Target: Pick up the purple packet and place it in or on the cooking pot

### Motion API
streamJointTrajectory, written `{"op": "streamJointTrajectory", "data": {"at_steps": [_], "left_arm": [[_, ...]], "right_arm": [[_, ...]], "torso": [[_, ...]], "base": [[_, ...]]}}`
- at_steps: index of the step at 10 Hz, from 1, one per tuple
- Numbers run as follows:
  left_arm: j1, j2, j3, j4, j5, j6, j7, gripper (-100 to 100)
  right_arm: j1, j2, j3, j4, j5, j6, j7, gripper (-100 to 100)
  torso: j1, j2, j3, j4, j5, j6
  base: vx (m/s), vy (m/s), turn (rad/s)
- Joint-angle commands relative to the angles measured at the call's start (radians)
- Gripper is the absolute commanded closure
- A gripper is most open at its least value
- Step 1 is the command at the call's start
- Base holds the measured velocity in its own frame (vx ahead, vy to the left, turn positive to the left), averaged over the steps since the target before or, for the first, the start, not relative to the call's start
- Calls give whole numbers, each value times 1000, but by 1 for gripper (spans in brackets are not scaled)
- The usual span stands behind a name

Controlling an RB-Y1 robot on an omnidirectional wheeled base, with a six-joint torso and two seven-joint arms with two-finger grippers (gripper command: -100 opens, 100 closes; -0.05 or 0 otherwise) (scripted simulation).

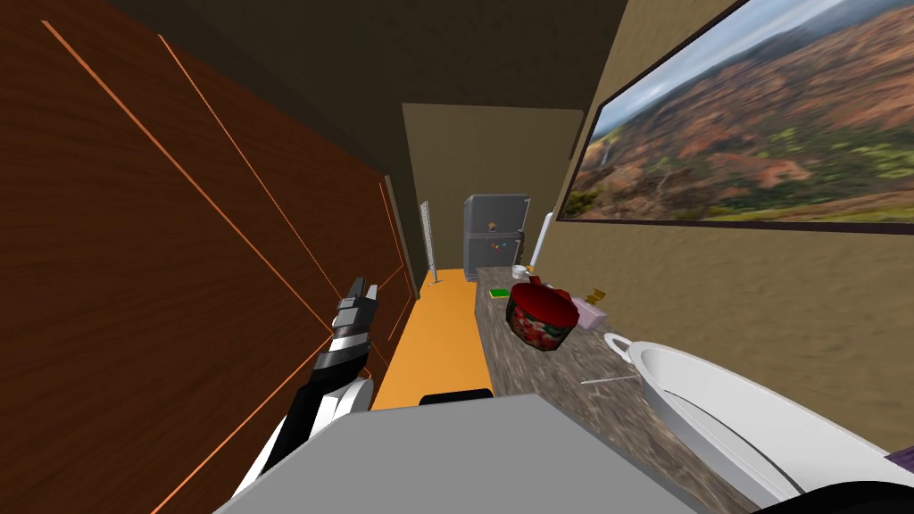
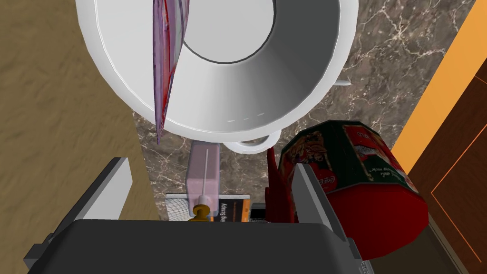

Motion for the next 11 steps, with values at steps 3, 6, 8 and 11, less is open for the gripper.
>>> {"op": "streamJointTrajectory", "data": {"at_steps": [3, 6, 8, 11], "left_arm": [[0, 0, 0, 0, 0, 0, 0, 0], [0, 0, 0, 0, 0, 0, 0, 0], [0, 0, 0, 0, 0, 0, 0, 0], [0, 0, 0, 0, 0, 0, 0, 0]], "right_arm": [[-21, -37, 38, -40, -24, -1, -4, -100], [-29, -98, 58, -85, -52, -18, -16, -100], [-36, -143, 73, -118, -73, -31, -26, -100], [-44, -139, 80, -128, -69, -16, -22, 0]], "torso": [[0, 0, 0, 0, 0, 0], [0, 1, 0, 0, 0, 0], [-1, 1, 1, 0, 0, 0], [0, 0, 0, 0, 0, 0]], "base": [[-12, -16, -15], [-28, -24, -20], [-34, -46, -28], [-4, -7, -1]]}}
